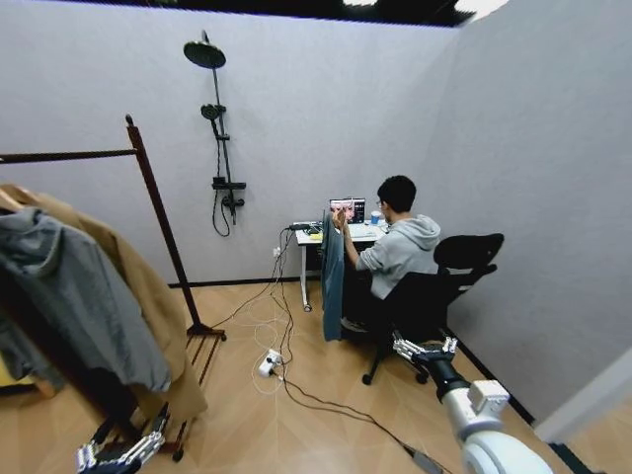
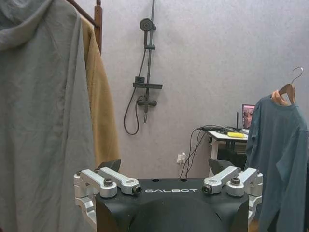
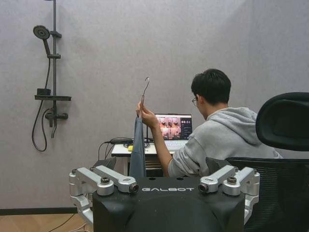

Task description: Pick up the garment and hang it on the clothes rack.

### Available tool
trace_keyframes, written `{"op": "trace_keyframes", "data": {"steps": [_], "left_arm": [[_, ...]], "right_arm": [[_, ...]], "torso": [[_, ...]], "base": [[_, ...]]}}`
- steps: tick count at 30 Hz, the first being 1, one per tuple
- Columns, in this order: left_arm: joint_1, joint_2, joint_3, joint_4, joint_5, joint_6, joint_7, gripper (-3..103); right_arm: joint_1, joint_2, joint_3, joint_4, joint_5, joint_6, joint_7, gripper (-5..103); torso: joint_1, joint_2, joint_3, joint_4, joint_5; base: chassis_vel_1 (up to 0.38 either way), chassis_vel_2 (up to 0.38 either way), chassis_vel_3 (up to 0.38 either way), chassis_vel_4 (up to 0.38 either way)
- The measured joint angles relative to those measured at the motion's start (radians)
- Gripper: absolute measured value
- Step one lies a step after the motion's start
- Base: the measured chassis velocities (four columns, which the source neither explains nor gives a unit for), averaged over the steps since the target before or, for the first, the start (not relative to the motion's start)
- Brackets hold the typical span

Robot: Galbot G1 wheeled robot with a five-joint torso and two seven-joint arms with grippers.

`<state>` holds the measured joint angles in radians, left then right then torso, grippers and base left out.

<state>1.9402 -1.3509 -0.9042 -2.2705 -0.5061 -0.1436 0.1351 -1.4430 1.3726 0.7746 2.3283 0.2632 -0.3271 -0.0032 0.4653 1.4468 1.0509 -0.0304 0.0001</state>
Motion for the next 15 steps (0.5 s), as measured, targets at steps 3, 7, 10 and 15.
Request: {"op": "trace_keyframes", "data": {"steps": [3,7,10,15], "left_arm": [[0.0,0.0,0.0,0.0,0.0,0.0,0.0,100],[0.0,0.0,0.0,0.0,0.0,0.0,0.0,100],[0.0,0.0,0.0,0.0,0.0,0.0,0.0,100],[0.0,0.0,0.0,0.0,0.0,0.0,0.0,100]], "right_arm": [[0.0,0.001,0.001,-0.001,0.0,0.001,0.0,100],[0.003,0.001,-0.002,-0.005,0.0,0.002,0.001,100],[0.008,-0.001,-0.005,-0.006,-0.001,0.002,0.002,100],[0.013,-0.008,-0.004,-0.006,0.0,0.002,0.015,100]], "torso": [[0.0,0.0,0.0,-0.0003,-0.0004],[0.0,0.0,0.0,-0.0002,-0.0002],[0.0,0.0,0.0,-0.0003,-0.0005],[0.0,0.0,0.0,0.0001,0.0001]], "base": [[-0.277,0.261,0.259,-0.252],[-0.26,0.281,0.267,-0.265],[-0.267,0.255,0.245,-0.247],[-0.237,0.265,0.242,-0.26]]}}
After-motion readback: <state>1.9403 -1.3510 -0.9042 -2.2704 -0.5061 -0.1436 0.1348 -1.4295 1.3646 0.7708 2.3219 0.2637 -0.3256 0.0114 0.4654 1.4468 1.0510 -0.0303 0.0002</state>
